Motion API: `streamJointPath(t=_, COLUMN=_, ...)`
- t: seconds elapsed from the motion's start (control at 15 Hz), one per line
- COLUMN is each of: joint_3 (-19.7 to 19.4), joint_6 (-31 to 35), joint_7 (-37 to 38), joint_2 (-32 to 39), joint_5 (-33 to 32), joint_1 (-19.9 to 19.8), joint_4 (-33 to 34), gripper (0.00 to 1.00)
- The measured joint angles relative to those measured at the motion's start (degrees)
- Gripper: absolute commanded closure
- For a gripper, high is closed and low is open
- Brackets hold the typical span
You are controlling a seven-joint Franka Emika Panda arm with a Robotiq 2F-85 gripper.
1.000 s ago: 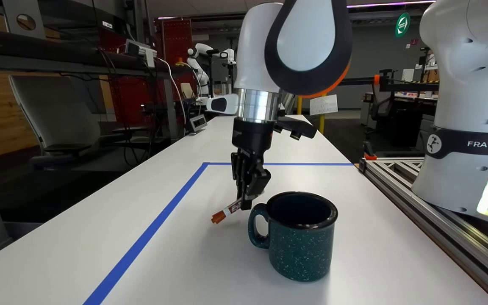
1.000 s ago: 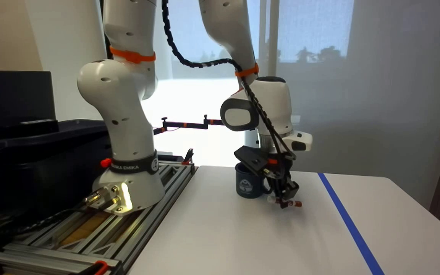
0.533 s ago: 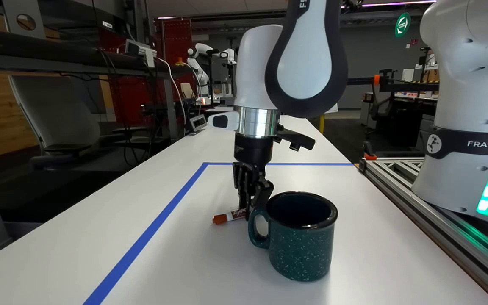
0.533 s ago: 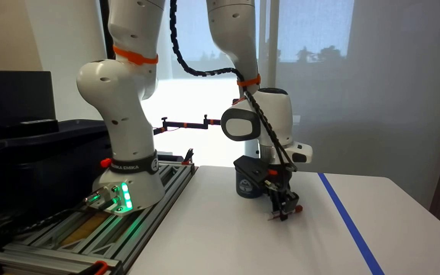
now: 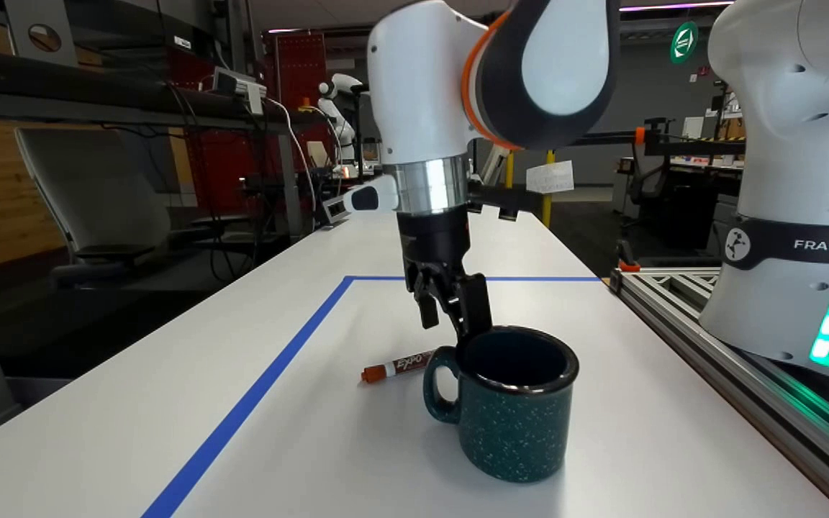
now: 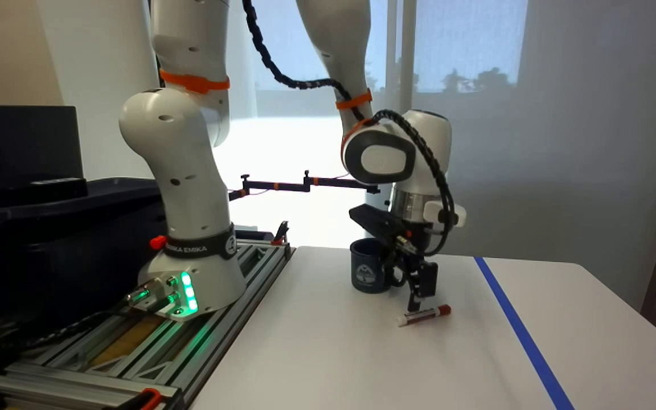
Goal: Remove the marker from the mug.
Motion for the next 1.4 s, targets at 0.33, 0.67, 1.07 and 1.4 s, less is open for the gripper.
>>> streamJointPath(t=0.33, joint_3=7.2, joint_6=-13.4, joint_7=5.2, joint_2=-11.9, joint_5=0.5, joint_1=-2.5, joint_4=1.6, gripper=0.00)
streamJointPath(t=0.67, joint_3=8.9, joint_6=-13.7, joint_7=17.6, joint_2=-18.5, joint_5=1.0, joint_1=-3.6, joint_4=0.4, gripper=0.00)
streamJointPath(t=1.07, joint_3=10.2, joint_6=-12.9, joint_7=25.2, joint_2=-20.0, joint_5=1.0, joint_1=-4.2, joint_4=-1.5, gripper=0.00)
streamJointPath(t=1.4, joint_3=10.2, joint_6=-12.9, joint_7=25.2, joint_2=-20.0, joint_5=1.0, joint_1=-4.3, joint_4=-1.6, gripper=0.00)
